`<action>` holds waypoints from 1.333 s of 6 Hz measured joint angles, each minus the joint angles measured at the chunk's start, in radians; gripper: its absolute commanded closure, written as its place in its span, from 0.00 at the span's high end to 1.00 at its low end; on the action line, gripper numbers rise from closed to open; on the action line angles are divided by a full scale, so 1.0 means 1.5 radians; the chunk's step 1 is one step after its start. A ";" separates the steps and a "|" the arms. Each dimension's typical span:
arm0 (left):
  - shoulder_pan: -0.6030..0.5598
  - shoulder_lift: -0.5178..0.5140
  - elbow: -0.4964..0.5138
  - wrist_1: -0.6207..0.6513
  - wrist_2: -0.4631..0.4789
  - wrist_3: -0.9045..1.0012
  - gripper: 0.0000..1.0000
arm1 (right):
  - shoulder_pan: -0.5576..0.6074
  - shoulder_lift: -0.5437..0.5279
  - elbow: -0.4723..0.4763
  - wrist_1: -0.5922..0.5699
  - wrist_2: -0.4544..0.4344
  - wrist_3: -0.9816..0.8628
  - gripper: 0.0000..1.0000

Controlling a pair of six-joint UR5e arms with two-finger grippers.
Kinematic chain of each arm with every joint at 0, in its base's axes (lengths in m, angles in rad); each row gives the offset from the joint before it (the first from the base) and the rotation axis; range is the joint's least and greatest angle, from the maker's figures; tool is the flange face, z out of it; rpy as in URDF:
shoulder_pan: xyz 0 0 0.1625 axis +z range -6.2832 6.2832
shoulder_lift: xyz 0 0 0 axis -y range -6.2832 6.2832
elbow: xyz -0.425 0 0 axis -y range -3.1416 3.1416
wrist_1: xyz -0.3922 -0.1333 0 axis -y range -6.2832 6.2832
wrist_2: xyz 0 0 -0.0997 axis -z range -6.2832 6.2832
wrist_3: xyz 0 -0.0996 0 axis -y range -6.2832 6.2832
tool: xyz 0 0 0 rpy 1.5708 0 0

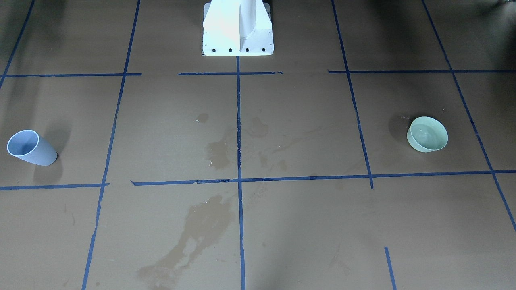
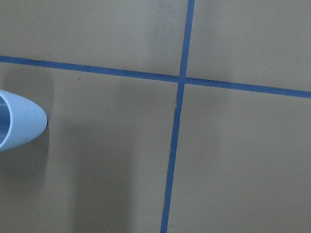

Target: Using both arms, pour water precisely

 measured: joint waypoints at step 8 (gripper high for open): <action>-0.035 0.150 -0.068 0.039 0.015 0.018 1.00 | 0.000 -0.016 0.000 -0.001 0.003 0.001 1.00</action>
